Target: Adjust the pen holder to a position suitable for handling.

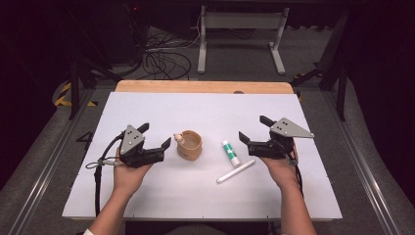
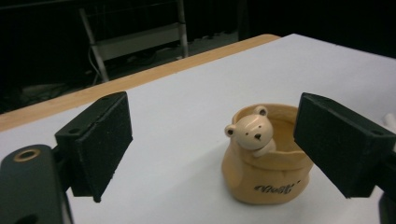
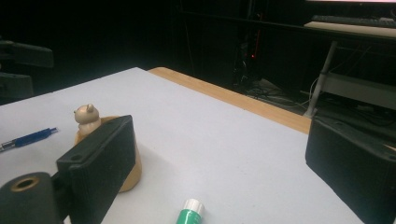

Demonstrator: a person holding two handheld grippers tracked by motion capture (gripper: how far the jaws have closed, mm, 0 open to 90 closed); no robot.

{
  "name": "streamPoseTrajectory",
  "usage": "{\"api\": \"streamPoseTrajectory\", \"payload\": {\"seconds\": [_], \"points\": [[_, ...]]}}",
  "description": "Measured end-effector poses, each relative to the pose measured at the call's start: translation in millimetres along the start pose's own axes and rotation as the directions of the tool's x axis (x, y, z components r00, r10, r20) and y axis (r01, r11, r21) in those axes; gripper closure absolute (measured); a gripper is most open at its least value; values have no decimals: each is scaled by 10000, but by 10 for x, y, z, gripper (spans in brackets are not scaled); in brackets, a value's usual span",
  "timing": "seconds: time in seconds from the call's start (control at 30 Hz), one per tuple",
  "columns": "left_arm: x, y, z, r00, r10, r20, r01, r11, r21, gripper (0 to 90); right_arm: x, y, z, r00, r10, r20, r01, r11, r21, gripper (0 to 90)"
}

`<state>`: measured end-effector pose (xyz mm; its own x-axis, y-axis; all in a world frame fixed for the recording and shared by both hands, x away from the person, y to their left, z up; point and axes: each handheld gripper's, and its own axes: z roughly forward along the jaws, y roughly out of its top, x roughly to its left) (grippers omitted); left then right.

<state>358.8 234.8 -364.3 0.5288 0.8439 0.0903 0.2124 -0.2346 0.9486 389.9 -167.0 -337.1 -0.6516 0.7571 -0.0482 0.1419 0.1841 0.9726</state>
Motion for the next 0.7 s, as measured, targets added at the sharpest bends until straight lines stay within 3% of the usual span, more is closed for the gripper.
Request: {"api": "streamPoseTrajectory", "payload": {"seconds": [0.4, 0.6, 0.7], "points": [[87, -34, -197, 9998, -132, -113, 136, 9995, 297, 89, 37, -5, 2, 10000, -48, 33, 48, 10000, 33, 139], [143, -77, -218, 9991, -366, -212, 373, 9988, 317, 102, 39, -47, 66, 9997, 130, 192, -144, 9973, 717, 199], [135, -81, -203, 9995, -266, -171, 272, 9990, 357, 102, 46, -86, 101, 9992, 307, 273, -334, 9940, 1039, 230]]}}
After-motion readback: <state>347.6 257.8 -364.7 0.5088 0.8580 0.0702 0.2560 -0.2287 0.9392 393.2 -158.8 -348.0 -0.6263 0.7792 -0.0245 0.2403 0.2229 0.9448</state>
